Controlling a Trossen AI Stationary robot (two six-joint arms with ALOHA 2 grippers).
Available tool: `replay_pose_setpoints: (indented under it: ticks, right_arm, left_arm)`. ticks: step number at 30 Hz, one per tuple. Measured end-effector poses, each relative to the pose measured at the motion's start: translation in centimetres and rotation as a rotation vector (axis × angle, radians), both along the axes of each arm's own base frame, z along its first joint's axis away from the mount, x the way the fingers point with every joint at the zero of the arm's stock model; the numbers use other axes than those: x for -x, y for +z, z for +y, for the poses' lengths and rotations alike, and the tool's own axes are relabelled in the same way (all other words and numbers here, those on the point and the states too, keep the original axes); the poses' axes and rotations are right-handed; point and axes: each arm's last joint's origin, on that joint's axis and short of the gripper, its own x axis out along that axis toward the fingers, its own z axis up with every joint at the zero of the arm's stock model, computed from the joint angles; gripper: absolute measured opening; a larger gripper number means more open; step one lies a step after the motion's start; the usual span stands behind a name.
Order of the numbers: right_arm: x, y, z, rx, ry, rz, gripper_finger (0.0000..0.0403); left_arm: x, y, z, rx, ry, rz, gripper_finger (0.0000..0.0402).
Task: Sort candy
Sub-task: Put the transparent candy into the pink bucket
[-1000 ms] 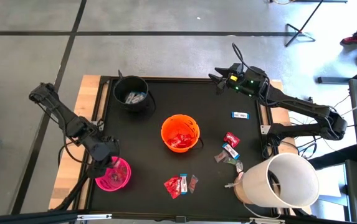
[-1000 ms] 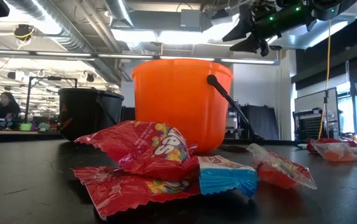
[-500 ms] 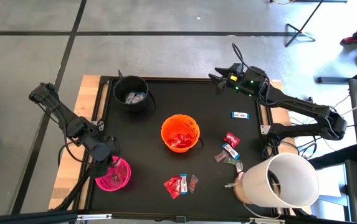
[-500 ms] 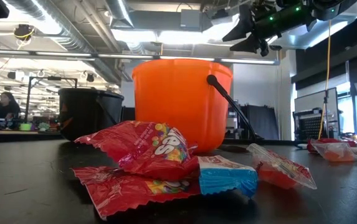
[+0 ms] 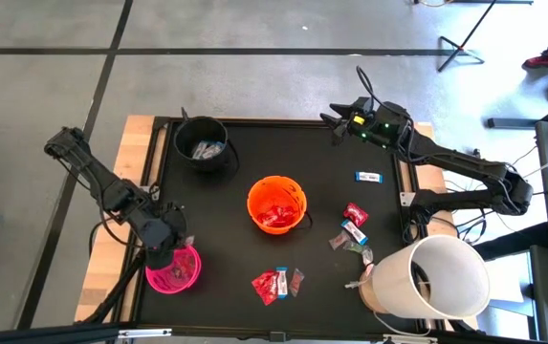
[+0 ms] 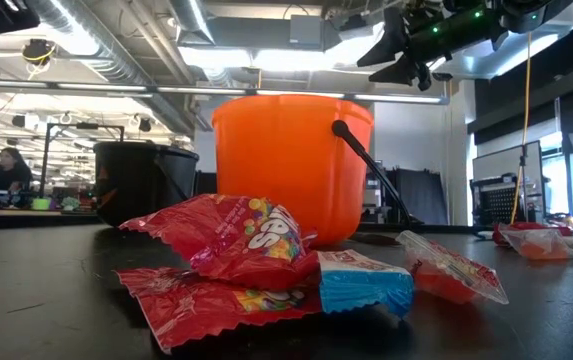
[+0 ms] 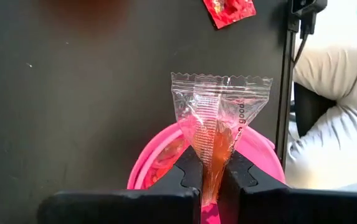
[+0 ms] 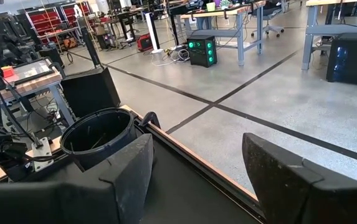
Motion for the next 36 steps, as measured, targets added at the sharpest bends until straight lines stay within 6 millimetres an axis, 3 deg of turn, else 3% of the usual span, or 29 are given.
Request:
replay_pose_setpoints:
  ticks: [14,29,36]
  right_arm:
    - [0.0,0.0,0.0,0.0,0.0,0.0,0.0246]
    - [0.0,0.0,0.0,0.0,0.0,0.0,0.0246]
    - [0.0,0.0,0.0,0.0,0.0,0.0,0.0246]
  left_arm:
    - [0.7,0.1,-0.8,0.249,-0.161,0.2,0.0009]
    - [1.3,-0.8,-2.3,0.065,-0.224,0.164,0.0012]
    - [1.0,-1.5,-3.0,0.036,-0.325,0.187,0.0077]
